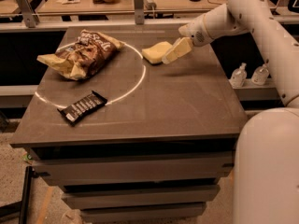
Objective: Move sponge near brown chip bag
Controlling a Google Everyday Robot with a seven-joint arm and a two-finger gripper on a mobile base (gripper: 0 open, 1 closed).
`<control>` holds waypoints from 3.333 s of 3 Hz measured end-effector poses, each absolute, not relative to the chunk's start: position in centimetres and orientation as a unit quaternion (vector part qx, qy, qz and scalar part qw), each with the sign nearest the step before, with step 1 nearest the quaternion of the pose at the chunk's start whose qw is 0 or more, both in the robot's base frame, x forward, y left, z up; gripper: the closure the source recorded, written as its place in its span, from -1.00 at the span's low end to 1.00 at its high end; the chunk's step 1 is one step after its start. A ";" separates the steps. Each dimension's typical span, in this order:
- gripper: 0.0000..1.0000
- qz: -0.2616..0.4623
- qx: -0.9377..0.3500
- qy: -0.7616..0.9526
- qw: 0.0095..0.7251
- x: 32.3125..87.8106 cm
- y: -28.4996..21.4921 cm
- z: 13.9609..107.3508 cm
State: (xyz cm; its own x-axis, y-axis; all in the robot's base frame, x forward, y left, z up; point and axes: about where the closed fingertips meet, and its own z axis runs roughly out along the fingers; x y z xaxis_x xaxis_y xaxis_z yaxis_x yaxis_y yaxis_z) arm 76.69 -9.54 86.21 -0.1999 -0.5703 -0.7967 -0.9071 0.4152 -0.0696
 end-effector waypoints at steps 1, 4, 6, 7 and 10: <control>-1.00 0.233 -0.505 0.748 0.361 76.8 -8.9 84.8; -1.00 0.217 -0.536 0.742 0.339 77.3 -8.3 84.1; -0.67 0.212 -0.537 0.751 0.320 77.2 -8.3 83.3; -0.20 0.222 -0.542 0.745 0.320 77.0 -7.8 83.2; 1.00 0.264 -0.553 0.691 0.384 76.0 -6.7 87.4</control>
Offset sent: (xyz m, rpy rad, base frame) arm 0.0137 0.0069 -0.0064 -0.0301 0.0335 0.1001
